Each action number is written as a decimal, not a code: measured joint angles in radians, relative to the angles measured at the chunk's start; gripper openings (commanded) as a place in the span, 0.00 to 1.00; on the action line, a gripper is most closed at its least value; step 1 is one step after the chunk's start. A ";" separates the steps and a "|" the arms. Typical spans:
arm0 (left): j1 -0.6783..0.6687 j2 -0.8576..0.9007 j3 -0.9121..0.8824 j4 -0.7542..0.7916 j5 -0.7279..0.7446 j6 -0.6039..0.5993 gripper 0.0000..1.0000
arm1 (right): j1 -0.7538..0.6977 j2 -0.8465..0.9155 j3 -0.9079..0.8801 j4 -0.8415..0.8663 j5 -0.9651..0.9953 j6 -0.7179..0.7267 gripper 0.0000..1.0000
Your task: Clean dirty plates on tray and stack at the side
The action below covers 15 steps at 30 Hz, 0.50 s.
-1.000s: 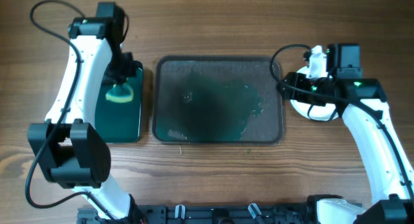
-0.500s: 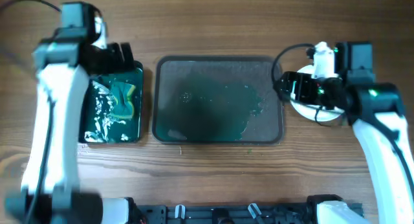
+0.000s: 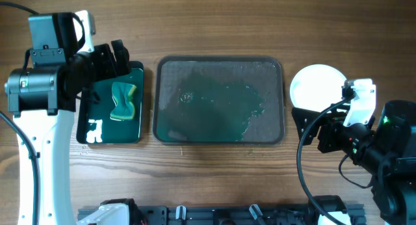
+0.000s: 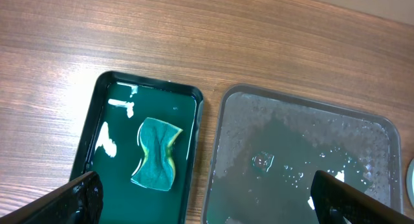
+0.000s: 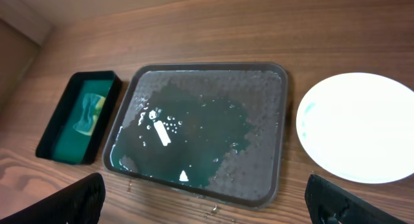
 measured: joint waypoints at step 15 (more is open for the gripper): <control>0.000 0.000 0.000 0.000 0.000 0.000 1.00 | 0.000 0.000 0.000 0.126 0.012 -0.101 1.00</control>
